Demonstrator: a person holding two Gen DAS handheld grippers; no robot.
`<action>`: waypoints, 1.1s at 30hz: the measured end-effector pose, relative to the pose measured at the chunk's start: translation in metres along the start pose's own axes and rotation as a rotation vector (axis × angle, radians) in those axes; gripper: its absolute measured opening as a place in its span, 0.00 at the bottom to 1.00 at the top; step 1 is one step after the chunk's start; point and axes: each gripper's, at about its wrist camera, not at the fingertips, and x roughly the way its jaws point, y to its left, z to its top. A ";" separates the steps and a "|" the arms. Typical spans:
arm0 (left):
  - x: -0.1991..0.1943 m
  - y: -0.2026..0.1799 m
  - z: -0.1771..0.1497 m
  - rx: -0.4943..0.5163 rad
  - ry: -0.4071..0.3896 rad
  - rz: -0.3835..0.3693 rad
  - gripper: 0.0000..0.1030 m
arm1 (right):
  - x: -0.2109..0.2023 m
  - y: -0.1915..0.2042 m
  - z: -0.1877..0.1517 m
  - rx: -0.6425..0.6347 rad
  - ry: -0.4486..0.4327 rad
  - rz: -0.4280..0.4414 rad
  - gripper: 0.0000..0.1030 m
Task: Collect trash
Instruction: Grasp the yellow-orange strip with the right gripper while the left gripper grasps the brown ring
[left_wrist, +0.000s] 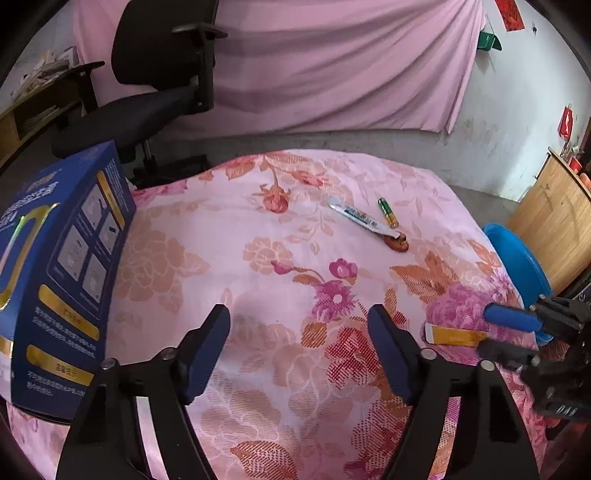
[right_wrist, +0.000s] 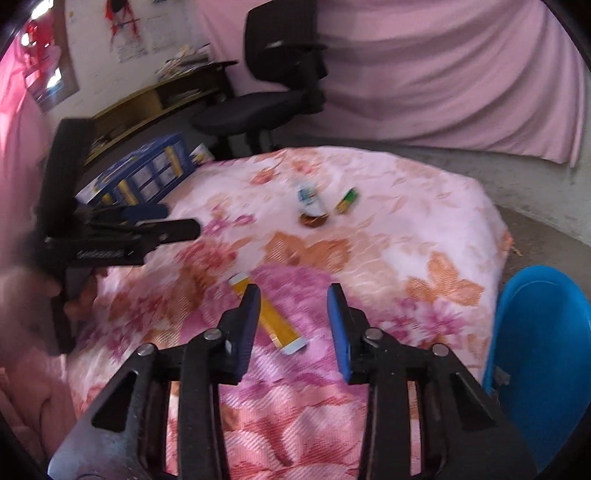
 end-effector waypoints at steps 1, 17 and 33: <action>0.002 -0.001 0.001 0.003 0.010 0.000 0.66 | 0.004 0.003 -0.001 -0.015 0.018 0.012 0.63; 0.036 -0.037 0.033 0.096 0.058 -0.080 0.58 | 0.017 -0.021 -0.002 0.053 0.092 -0.073 0.40; 0.090 -0.082 0.057 0.176 0.093 -0.065 0.27 | 0.005 -0.084 -0.002 0.250 0.005 -0.148 0.40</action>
